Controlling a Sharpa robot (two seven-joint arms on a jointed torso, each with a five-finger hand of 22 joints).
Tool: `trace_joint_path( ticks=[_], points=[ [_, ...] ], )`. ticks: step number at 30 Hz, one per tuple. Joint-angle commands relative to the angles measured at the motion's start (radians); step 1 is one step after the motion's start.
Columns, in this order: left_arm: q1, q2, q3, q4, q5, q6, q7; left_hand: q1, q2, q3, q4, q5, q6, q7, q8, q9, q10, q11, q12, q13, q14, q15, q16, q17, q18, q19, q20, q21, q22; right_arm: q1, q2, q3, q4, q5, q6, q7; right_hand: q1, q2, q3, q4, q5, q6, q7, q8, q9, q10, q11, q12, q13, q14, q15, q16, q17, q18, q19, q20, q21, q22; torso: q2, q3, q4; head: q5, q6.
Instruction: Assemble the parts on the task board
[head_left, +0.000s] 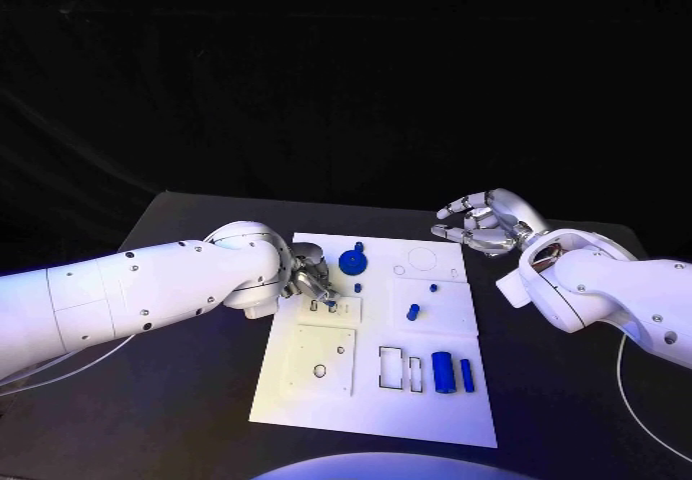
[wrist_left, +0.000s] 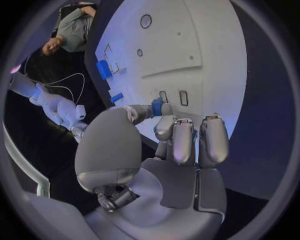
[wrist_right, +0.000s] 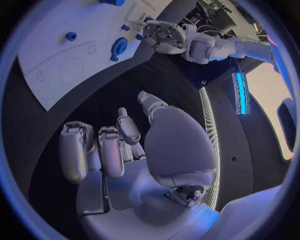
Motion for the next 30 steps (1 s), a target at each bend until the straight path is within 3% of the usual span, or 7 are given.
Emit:
trace_joint_path(
  ticks=[1,30],
  points=[
    [-0.003,0.004,0.001,0.004,-0.054,-0.015,0.004,-0.015,-0.004,0.220,-0.213,0.002,0.025,-0.020,0.006,0.026,0.006,-0.002,0.003,0.001,0.033,-0.007,0.002,0.002,-0.013,0.007,0.001,0.007,0.002,-0.001,0.001,0.000,0.000,-0.008,0.013,0.003,0.005,0.001,0.000,0.006,0.006,0.004,-0.002,0.005,0.001,-0.006,0.001,-0.006,-0.001,0.071,-0.006,-0.005,0.117,0.006,-0.002,-0.002,-0.005,0.147,0.001,-0.0002,-0.0010,0.001,-0.002],
    [-0.008,0.024,-0.002,0.001,-0.093,0.057,-0.002,-0.044,-0.006,0.238,-0.230,0.001,0.040,-0.028,0.023,0.034,0.015,-0.008,0.006,0.001,0.034,-0.012,0.001,0.002,-0.014,0.013,-0.003,0.009,0.009,-0.006,0.003,0.000,-0.003,-0.009,0.021,0.003,0.002,0.001,-0.001,0.011,0.006,0.004,-0.002,0.006,0.000,-0.007,0.001,-0.006,-0.001,0.071,-0.006,-0.006,0.116,0.007,-0.003,-0.003,-0.007,0.146,0.000,-0.0010,0.0004,0.000,-0.010]
  ],
)
